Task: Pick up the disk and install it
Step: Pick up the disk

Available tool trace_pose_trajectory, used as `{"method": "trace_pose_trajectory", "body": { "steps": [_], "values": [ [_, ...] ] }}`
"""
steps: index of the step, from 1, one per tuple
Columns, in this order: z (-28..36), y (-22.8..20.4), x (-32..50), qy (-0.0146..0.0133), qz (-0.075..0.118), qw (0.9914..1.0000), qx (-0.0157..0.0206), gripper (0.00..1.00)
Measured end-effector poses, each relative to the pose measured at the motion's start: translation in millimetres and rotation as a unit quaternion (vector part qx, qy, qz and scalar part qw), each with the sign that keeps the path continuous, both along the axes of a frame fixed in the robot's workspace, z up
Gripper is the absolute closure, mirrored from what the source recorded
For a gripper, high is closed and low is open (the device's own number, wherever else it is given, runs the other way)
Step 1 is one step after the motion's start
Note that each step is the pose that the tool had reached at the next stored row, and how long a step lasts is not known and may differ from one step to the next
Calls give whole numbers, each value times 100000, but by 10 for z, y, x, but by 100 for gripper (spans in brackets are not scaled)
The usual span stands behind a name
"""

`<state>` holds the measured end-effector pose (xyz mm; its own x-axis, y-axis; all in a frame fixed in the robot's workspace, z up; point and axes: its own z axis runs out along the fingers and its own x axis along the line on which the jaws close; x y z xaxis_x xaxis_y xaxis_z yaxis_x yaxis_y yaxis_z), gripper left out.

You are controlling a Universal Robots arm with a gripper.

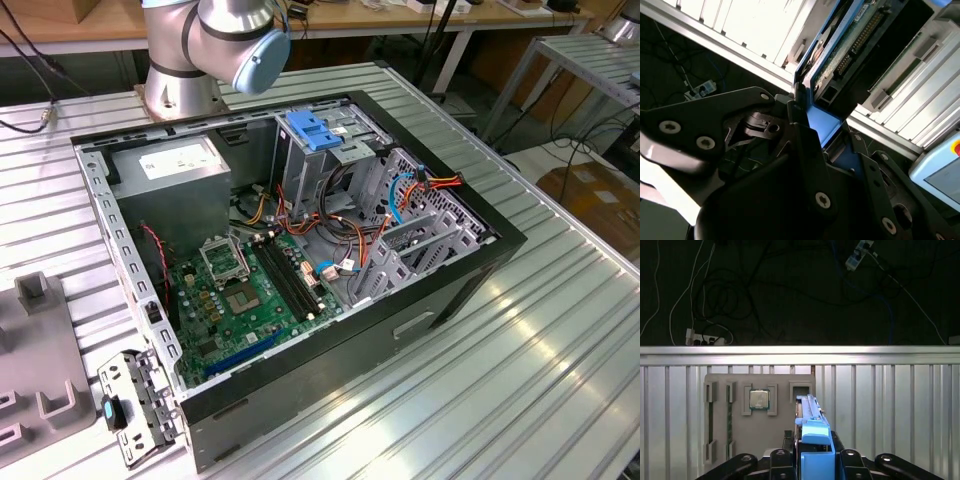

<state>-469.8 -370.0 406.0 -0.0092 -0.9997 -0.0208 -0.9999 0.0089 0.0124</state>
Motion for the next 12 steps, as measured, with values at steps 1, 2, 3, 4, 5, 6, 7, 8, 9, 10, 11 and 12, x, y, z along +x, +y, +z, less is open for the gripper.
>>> {"method": "trace_pose_trajectory", "body": {
  "steps": [1,2,3,4,5,6,7,8,9,10,11,12],
  "values": [
    [13,0,0,1,-2,100000,0,63],
    [47,0,0,8,0,100000,-4,63],
    [64,0,0,3,-1,100000,0,63],
    [75,0,-1,1,-3,100000,2,63],
    [90,0,0,7,0,100000,-3,63],
    [101,0,0,7,-1,100000,-3,63],
    [122,0,0,4,0,100000,-1,63],
    [145,0,0,4,-1,100000,0,63],
    [163,0,0,5,-2,100000,-2,63],
    [176,0,0,3,-1,100000,-2,63],
    [230,0,0,12,-1,100000,-4,63],
    [261,0,0,2,-1,100000,0,63]
  ]
}}
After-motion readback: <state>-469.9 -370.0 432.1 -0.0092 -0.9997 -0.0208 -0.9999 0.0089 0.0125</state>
